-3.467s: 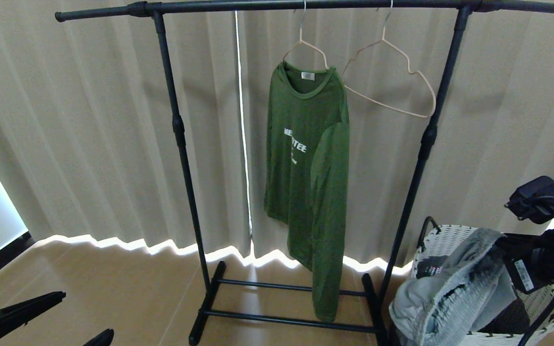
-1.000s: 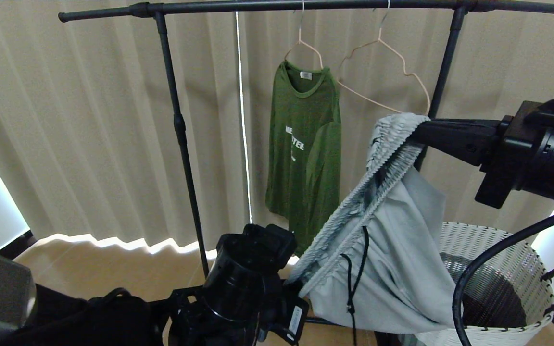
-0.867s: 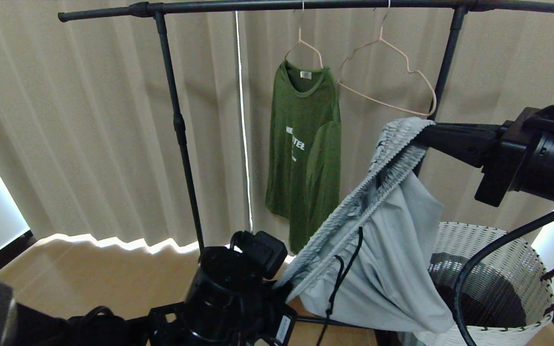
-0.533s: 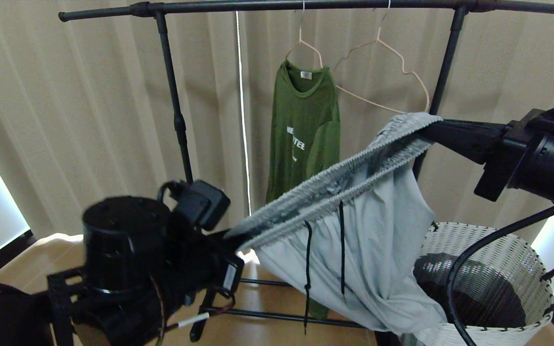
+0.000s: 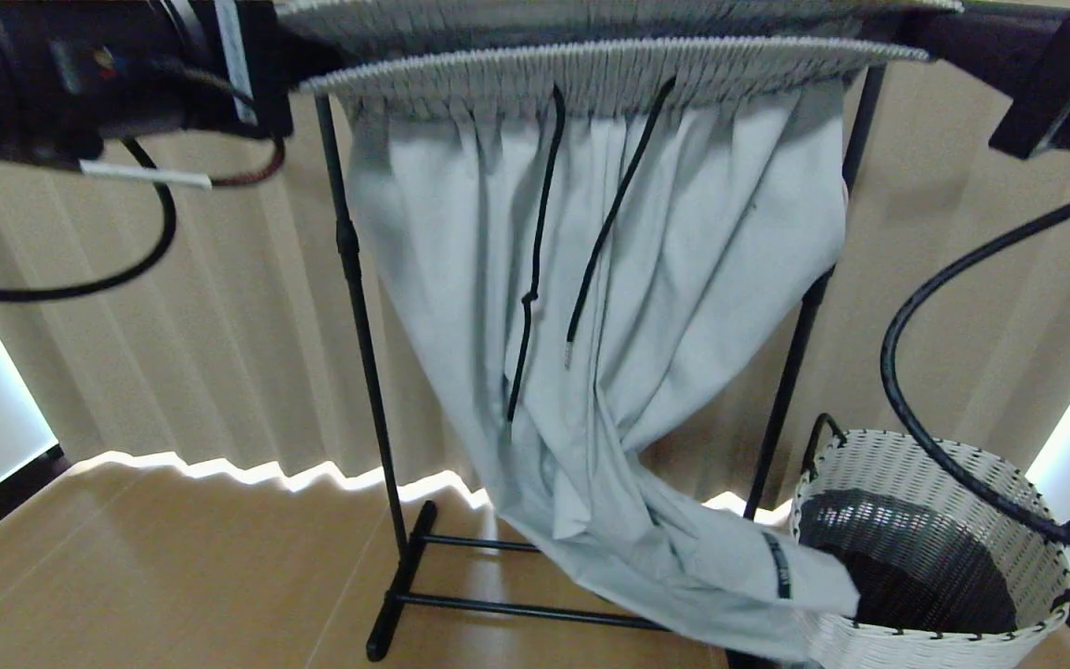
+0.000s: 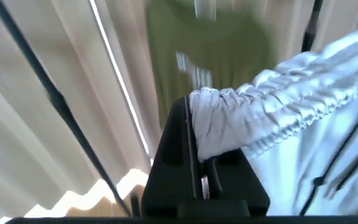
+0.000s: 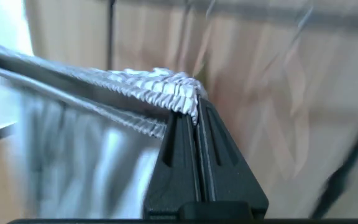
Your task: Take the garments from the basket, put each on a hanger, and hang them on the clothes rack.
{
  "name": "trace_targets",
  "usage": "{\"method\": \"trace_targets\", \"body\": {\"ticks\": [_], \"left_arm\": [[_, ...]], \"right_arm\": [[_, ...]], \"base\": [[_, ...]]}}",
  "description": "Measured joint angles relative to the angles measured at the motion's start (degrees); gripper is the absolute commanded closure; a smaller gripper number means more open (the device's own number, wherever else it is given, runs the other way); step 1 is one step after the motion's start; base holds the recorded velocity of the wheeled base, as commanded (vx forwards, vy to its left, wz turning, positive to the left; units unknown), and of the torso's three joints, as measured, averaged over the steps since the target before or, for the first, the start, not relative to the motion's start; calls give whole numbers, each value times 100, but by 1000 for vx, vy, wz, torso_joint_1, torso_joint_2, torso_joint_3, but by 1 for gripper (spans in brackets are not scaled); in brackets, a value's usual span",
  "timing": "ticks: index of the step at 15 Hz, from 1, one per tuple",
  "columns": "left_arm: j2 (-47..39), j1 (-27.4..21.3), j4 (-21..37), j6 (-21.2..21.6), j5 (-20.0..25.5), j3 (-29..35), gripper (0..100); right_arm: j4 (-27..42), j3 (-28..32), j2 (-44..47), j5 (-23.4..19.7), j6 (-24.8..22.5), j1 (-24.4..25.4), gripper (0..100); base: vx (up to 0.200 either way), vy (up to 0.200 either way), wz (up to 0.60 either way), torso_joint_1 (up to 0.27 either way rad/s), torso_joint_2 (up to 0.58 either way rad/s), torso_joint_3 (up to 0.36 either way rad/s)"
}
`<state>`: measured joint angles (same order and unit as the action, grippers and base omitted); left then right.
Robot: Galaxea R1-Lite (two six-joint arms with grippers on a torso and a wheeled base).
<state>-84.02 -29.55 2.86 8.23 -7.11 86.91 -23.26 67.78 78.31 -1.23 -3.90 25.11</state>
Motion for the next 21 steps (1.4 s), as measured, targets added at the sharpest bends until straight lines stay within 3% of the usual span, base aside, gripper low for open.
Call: {"method": "trace_targets", "body": {"ticks": [2,4,7,10,21], "left_arm": [[-145,63,764,88,77,1187,100],[-247,48,985,6,90,1579,100],[-286,-261,1033,-456,84,586,100],[-278,-639,507,-734,57,-286,100],[-357,-694,334,-728,68,-332,100]], "right_arm": [[35,631,322,-18,-230,-290,100],[0,614,488,-18,-256,-393,100],[-317,-146,578,-7,-255,-401,100],[-616,-522,608,-2,-256,-338,100],[-564,-646,488,15,-266,-323,100]], "base": [[0,0,0,0,0,0],[0,0,0,0,0,0],[0,0,0,0,0,0],[0,0,0,0,0,0],[0,0,0,0,0,0]]}}
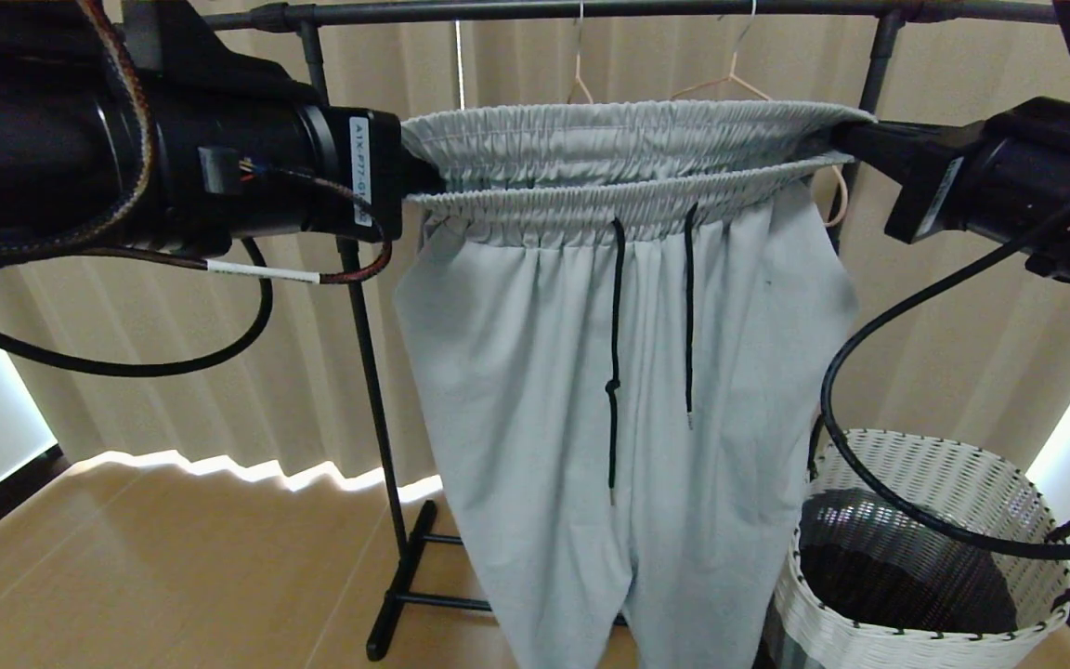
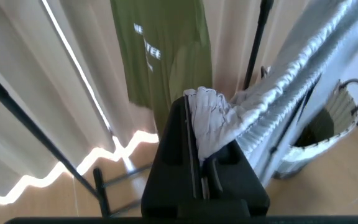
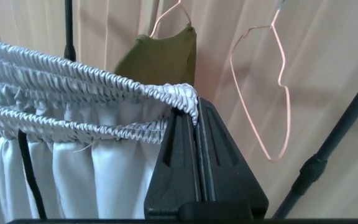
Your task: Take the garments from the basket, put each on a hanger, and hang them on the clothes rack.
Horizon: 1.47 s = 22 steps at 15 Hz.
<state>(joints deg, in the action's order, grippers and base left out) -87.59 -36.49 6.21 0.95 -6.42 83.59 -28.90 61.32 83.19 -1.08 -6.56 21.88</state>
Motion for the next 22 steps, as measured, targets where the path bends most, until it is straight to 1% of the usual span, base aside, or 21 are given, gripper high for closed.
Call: {"method": "trace_targets", "body": {"ticks": [4,8,12,15,17,19,22], "left_arm": [[-497,99,-126,-6,2,549,100],[-1257,276,-154,-46,24,1329,100],[-1525,282,-121,-41,24,1484,100],[-1417,282,-9,-33,22,1409,100],[-1180,282,156,-22,29,1246,100],[-797,282,208,-13,38,880,100],[-78,273,227,6,52,41,100]], "right_arm": [[129,-460,-478,7,-11,0,100],[608,-964,-1163,-11,-11,61,100],[617,-1104,-1390,-11,-11,157,100],[547,-992,-1197,-4,-9,127,100],[529,-730,-907,-2,-6,74,100],[529,-297,-500,-2,-4,49,100],[527,406,176,7,-9,38,100]], "base": [[0,0,0,0,0,0],[0,0,0,0,0,0],[0,0,0,0,0,0],[0,0,0,0,0,0],[0,0,0,0,0,0],[0,0,0,0,0,0],[0,0,0,0,0,0]]}}
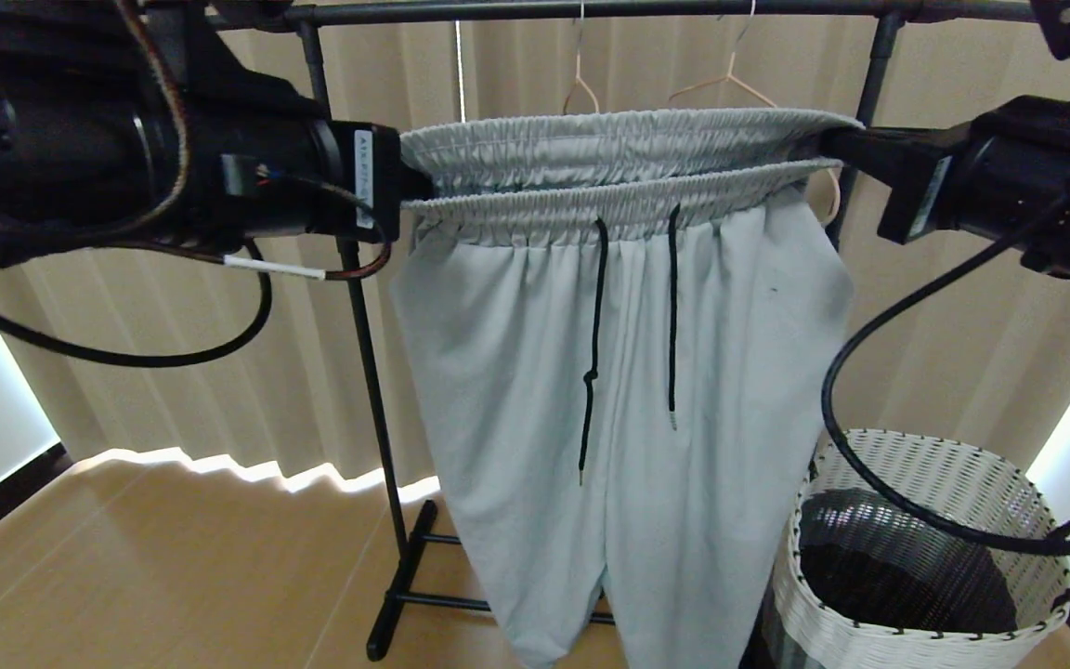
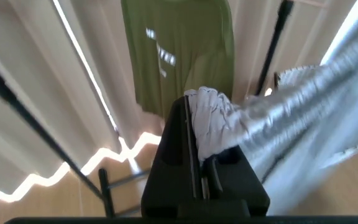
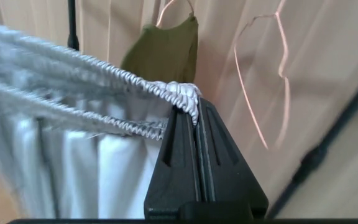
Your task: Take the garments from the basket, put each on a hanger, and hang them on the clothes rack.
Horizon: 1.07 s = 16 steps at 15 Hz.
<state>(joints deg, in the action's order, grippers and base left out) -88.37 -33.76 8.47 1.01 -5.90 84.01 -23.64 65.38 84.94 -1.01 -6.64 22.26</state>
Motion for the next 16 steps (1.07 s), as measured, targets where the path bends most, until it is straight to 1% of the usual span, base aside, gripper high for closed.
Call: {"method": "trace_targets", "body": {"ticks": [4,6,8,11,16], "left_arm": [[725,-56,1,13,10,-750,100],[1067,-221,4,99,7,-1122,100],[1219,-288,-21,218,5,-1248,100],[1232,-301,-40,240,2,-1163,100],[929,-307,-169,240,-4,-452,100]], "right_arm": [[0,482,599,12,0,-2,100],[2,564,767,12,0,4,100],[2,566,813,22,2,6,100],[5,455,736,46,7,4,100],[79,247,254,57,-11,-13,100]], "base": [[0,0,0,0,0,0],[0,0,0,0,0,0],[0,0,0,0,0,0],[0,0,0,0,0,0],[0,0,0,0,0,0]]}}
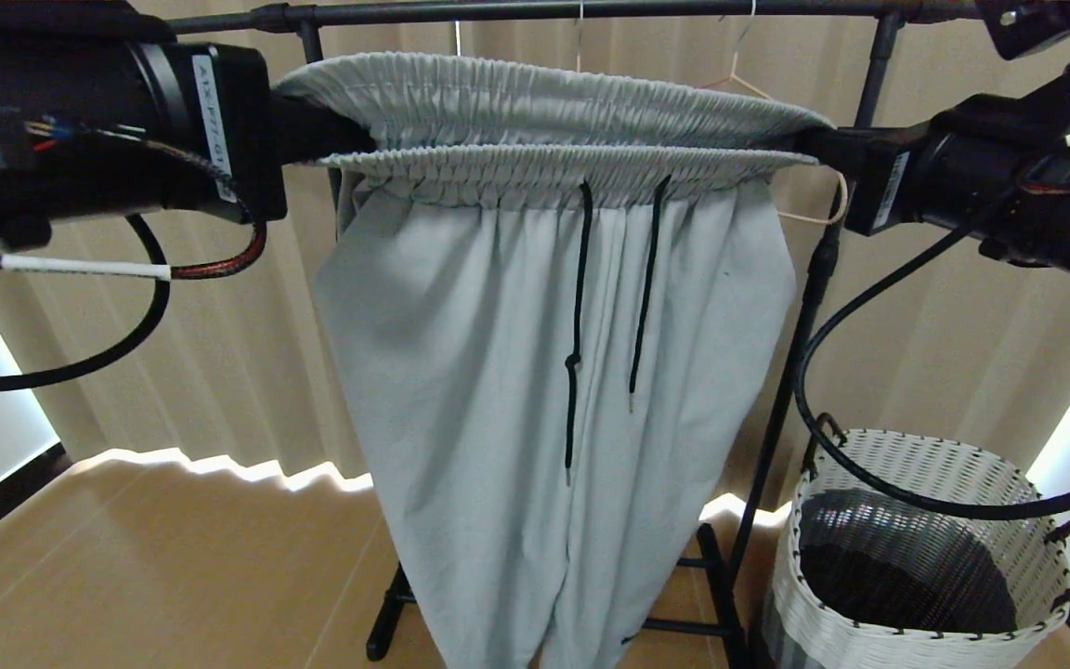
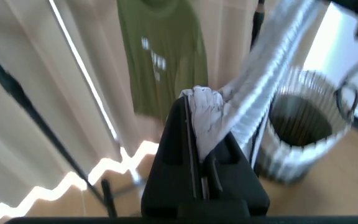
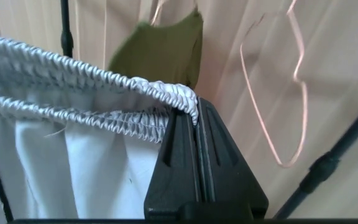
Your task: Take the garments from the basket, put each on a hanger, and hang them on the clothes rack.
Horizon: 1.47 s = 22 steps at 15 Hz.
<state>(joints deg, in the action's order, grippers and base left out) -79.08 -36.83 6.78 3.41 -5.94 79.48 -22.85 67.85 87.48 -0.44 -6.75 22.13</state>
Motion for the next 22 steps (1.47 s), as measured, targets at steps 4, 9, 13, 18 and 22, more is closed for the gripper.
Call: {"method": "trace_targets", "body": {"ticks": [4,9,13,18,22], "left_arm": [[-188,-110,-227,-33,-35,-322,100],[-243,-145,-416,-27,-57,-486,100],[-247,-107,-433,-27,-255,-663,100],[-201,150,-918,-40,-1113,-1319,100],[-195,263,-948,-49,-1168,-1601,100]], "right_arm": [[13,-499,-302,4,0,85,100],[143,-739,-485,-5,9,111,0],[46,-1223,-755,-79,77,122,0],[-890,-2566,-1325,-594,296,240,0],[-967,-3174,-1736,-656,418,299,0]], "base": [[0,0,0,0,0,0],[0,0,0,0,0,0],[0,0,0,0,0,0],[0,0,0,0,0,0],[0,0,0,0,0,0]]}}
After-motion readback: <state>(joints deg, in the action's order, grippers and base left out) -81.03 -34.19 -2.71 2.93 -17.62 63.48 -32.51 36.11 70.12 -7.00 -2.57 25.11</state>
